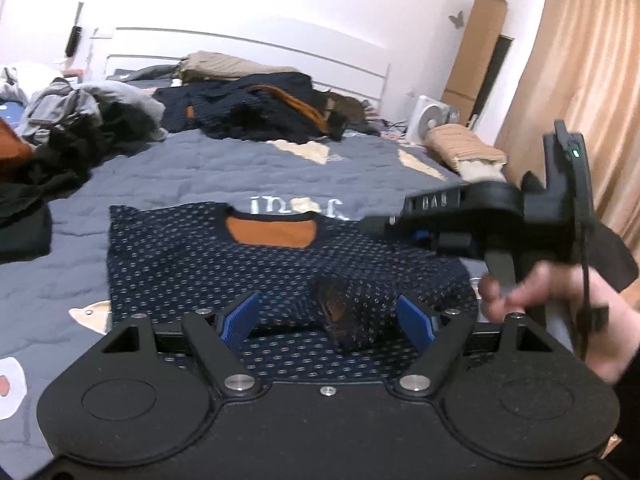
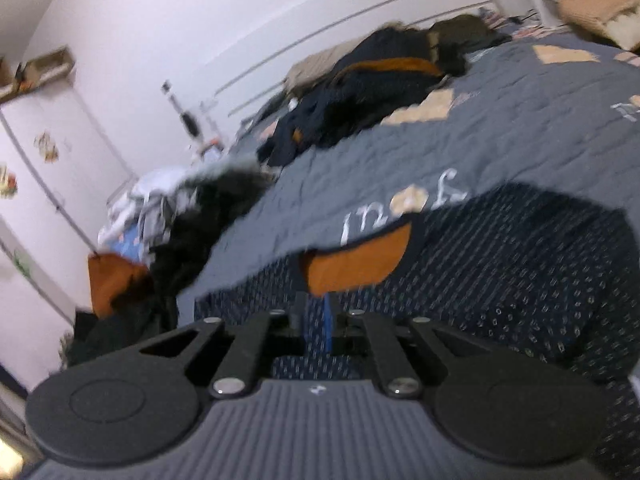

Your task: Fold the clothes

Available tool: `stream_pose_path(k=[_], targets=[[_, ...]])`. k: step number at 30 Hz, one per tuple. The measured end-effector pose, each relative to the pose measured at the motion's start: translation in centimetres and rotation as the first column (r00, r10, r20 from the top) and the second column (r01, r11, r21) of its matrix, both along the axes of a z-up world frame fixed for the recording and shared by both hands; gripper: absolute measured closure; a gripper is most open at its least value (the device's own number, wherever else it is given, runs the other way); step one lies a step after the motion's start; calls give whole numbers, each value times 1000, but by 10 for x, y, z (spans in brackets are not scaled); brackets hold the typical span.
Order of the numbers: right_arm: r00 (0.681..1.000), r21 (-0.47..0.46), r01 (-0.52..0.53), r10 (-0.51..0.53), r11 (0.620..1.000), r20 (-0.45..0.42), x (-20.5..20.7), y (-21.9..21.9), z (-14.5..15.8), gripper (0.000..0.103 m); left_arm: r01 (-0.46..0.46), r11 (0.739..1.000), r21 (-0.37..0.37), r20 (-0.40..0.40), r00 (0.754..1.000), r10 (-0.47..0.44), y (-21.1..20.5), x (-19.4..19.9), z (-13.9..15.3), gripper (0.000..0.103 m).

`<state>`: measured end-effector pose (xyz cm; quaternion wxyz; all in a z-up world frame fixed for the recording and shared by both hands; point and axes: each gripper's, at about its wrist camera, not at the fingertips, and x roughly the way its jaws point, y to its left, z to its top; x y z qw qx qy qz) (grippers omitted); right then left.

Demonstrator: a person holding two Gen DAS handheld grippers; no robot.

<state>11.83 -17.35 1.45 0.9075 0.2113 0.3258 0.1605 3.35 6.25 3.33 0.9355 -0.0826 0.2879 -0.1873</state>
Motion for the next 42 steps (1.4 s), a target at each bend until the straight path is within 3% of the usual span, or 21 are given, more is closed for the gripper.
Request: stream_pose_path(k=[2,4,6,12,18,26,30,36,40,42], targets=[[999,20,-32,32,999,5,-7,4,-2,87,-2,1000,6,-4,1000,2,4,0,-2,28],[998,14,-45,45,999,33,-18,2,2,60,-6,1000,13,-9,1000,6,5,2,-4,28],[997,-21,-38,39,999,72,-29,-5,7,55,-5,1000,9,-20,1000,5,5,4,-7,28],[991,-109,64,-50,992,121,-44,-45,3,48,-4,999,-43,-70,998,1,-1,15,-25,28],[992,-175,108,-94,979,87,-47,-76,-19,47,22,1000,-5,-52,998,-22,-22,15,-37,28],[989,-175,128,-112,976,101,-62,-91,-32,46,75,991,-112,-102,991,-87,-32,16,-56,30],[992,-163,104,-90,981,91,-63,-89,-34,46,71,991,-112,-100,992,-82,-33,14,-59,30],[991,-125,128,-120,984,63,-59,-93,-30,46,64,986,-154,-112,990,-82,-31,13,-66,39],[989,-95,140,-134,986,67,-57,-100,-23,45,45,981,-189,-149,986,-74,-28,20,-76,58],[987,-103,141,-132,985,87,-58,-102,-18,45,11,980,-200,-177,983,-47,-26,27,-81,59]])
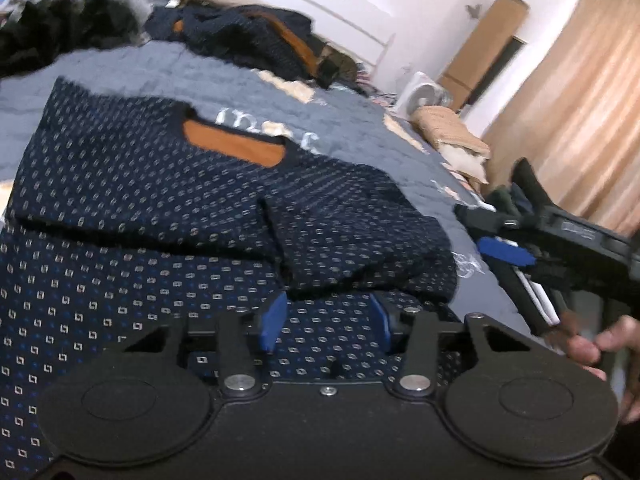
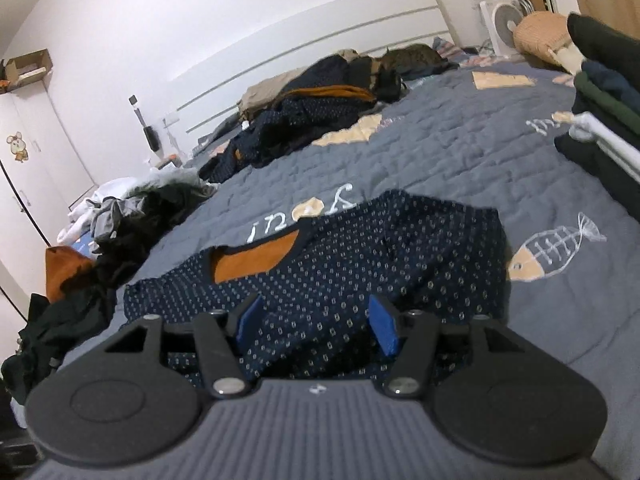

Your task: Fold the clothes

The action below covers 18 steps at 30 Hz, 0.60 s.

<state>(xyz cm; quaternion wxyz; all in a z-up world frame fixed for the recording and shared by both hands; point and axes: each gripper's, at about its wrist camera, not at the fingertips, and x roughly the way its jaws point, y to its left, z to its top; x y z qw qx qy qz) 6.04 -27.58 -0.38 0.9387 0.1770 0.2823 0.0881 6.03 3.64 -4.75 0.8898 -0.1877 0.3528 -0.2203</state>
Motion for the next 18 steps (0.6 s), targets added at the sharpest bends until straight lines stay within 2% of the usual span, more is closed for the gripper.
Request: stream_pose_path(k=[4,10,14,18], targets=[[1000,-21,1,-1,1000,19,-1,-5,6,43,-45,998,-34,-51,998,43,4,13,-12,58],[1000,14,21,-21,1000,12,1,-16,9,41,-74,996,-54,-120,991,67,-5,45,-31,56],[999,42,31,-31,999,10,3,-22,9,40,-118,989,-87,-161,982,103,-7,63,-44,50],[1000,65,16,-16,998,10,5,-21,9,40,-130,986,-103,-168,980,111,-10,75,-50,50]])
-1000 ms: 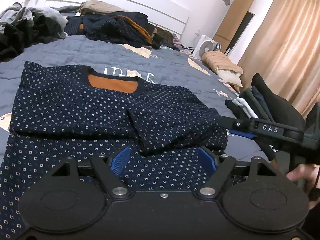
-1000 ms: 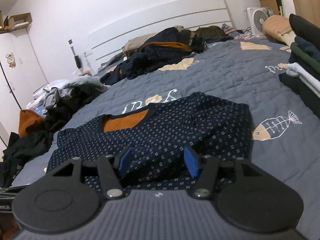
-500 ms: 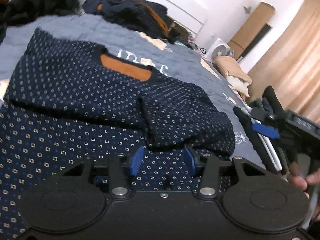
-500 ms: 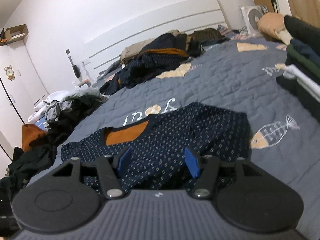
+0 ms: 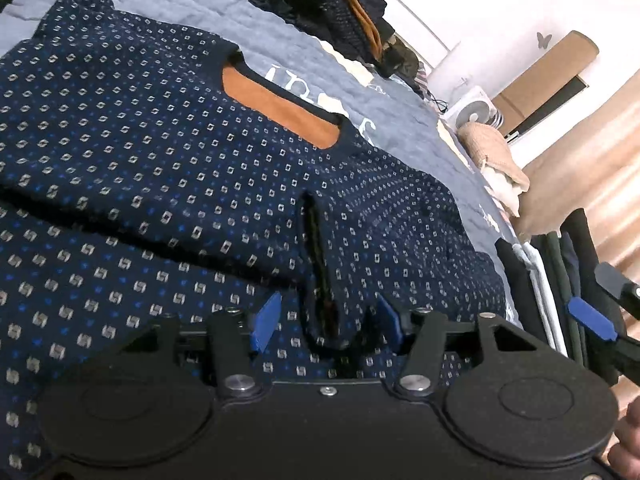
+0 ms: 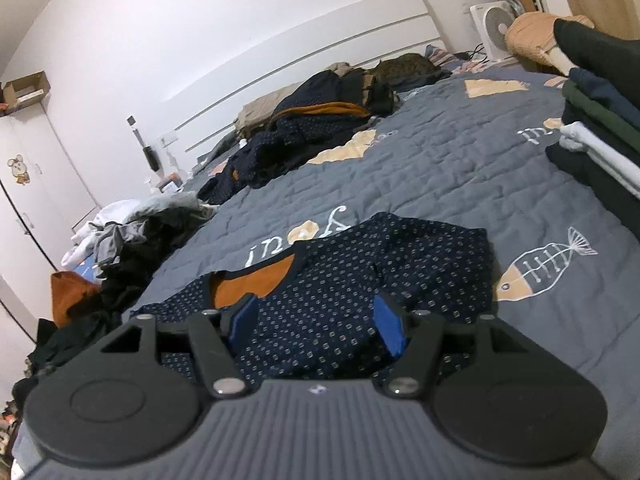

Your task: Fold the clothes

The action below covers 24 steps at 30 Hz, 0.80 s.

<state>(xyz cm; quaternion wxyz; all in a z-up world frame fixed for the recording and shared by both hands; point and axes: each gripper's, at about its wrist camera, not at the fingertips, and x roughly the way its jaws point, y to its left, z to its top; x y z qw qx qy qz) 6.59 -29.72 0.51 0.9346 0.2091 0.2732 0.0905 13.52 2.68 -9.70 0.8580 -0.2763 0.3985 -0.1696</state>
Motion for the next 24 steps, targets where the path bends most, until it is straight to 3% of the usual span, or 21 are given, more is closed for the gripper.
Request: stream_pose_path(k=[4,6,8,11,16,20,24], targets=[[1000,13,-7,7,1000,1,3,0,1,40,-8,1000,-24,0,1000,8,-4,6,-3,49],[1000,27,-2,2,1000,-2,4,-1,1,40,0,1000,-5,9,1000,0,-9,7,-2,54],[1000,39,-1,1,999,-6,5,-3,1,39,5,999,31,20,1000,-6,-13,7,0,76],[1000,45,8,-8,999,-8,5,-6,1,39,0,997,71,31,1000,-2,-15,5,5,91],[1000,68,25,-24,997,-8,5,-13,3,39,31,989,144,90,995,-44,-16,-4,31,94],[1000,85,28,-27,996,-15,5,-15,3,39,2,978,208,175,984,-39,-2,-5,68,95],[1000,85,26,-25,996,-17,5,-16,3,39,-71,951,301,242,970,-5,28,5,102,95]])
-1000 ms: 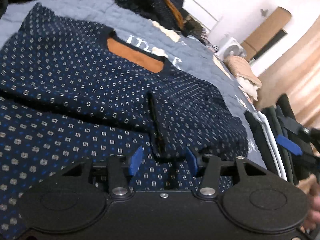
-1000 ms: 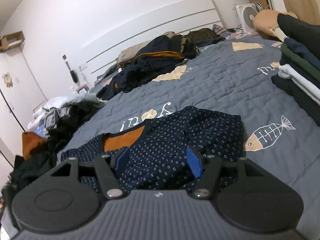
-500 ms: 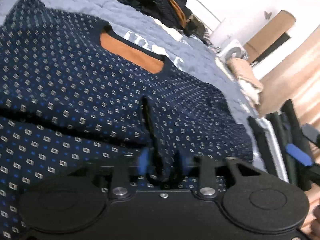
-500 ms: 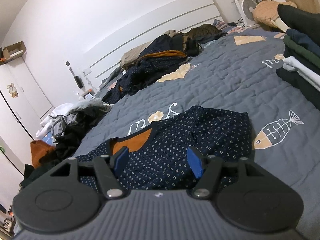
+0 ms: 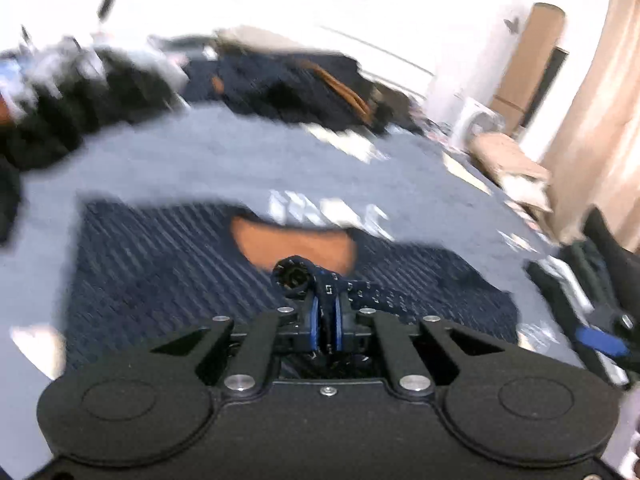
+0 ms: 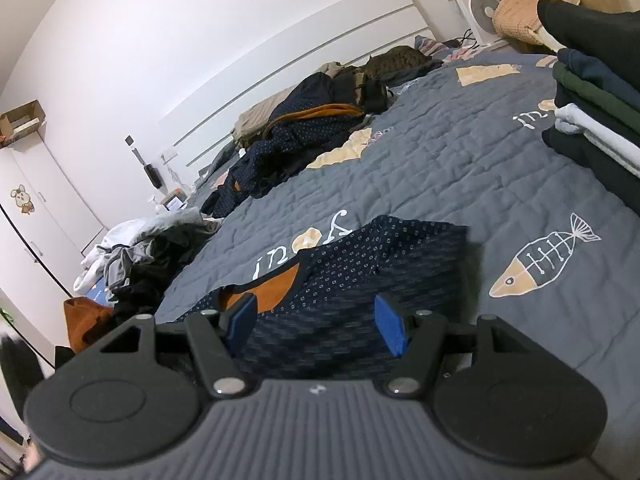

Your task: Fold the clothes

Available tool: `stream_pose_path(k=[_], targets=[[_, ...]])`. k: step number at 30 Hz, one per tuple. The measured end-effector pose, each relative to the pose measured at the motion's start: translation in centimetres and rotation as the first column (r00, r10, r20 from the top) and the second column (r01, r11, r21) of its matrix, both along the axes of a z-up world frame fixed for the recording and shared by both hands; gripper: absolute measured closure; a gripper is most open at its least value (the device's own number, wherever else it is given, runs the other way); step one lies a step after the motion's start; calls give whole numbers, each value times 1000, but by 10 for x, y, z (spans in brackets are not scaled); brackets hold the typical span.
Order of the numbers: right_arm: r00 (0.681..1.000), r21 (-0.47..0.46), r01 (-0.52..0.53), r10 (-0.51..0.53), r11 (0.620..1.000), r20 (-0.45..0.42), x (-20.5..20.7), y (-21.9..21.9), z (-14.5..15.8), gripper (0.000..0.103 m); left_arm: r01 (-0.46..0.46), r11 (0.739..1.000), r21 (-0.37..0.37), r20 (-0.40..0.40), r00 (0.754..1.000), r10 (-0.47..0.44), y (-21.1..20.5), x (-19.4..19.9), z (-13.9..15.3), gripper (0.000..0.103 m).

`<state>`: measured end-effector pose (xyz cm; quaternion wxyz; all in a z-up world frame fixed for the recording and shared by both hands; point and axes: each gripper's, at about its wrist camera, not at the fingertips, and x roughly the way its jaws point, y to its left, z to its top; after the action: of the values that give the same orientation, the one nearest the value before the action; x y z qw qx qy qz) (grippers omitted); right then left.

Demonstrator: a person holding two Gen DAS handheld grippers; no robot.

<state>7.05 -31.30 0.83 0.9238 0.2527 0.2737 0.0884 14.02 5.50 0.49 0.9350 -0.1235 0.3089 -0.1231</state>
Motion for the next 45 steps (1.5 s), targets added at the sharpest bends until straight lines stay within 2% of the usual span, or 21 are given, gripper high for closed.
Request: stream_pose_path(k=[3,5,8,10,11,14,15,18,20,23,28,33,39,44,45], targets=[[1000,-1,-2,2,1000,-8,1,1,-1,39,-72,996,50,35,997,71,35,7,17,95],[1000,-3,-4,4,1000,-14,3,1,-2,39,-112,990,83,30,993,110,55,14,21,95],[1000,-15,-10,9,1000,-30,7,4,-6,39,-170,977,128,-76,981,180,81,27,6,90],[999,-35,-16,14,999,-41,10,6,-9,39,-221,959,178,-133,960,246,92,30,-9,83],[999,-52,-16,14,999,-42,11,7,-9,39,-247,950,193,-133,952,275,97,27,-15,80],[998,-116,-11,5,993,-55,17,9,-13,38,-288,950,124,-130,944,303,106,9,-27,68],[998,-133,-10,2,991,-60,19,9,-14,38,-291,952,97,-129,945,302,107,1,-29,67],[997,-181,-15,2,983,-71,27,7,-20,38,-260,963,65,-111,958,266,96,-19,-28,64],[997,-232,-19,1,973,-76,33,5,-25,38,-227,972,53,-81,970,231,87,-30,-27,56],[997,-306,-25,-1,952,-84,41,1,-34,38,-186,982,25,-39,982,187,73,-45,-26,50],[995,-473,-55,11,879,-95,49,3,-54,39,-109,994,-20,-26,994,109,54,-51,-24,50],[995,-580,-98,60,808,-84,53,16,-68,39,-76,996,-39,-42,996,74,48,-53,-29,50],[985,-667,-161,158,727,-65,51,38,-75,39,-22,997,-70,-71,997,17,38,-52,-33,50],[974,-709,-203,211,676,-77,53,47,-84,40,60,997,-46,-59,996,-63,18,-59,-32,50],[973,-709,-210,211,673,-88,54,47,-87,46,73,996,-44,-60,995,-76,15,-60,-32,50]])
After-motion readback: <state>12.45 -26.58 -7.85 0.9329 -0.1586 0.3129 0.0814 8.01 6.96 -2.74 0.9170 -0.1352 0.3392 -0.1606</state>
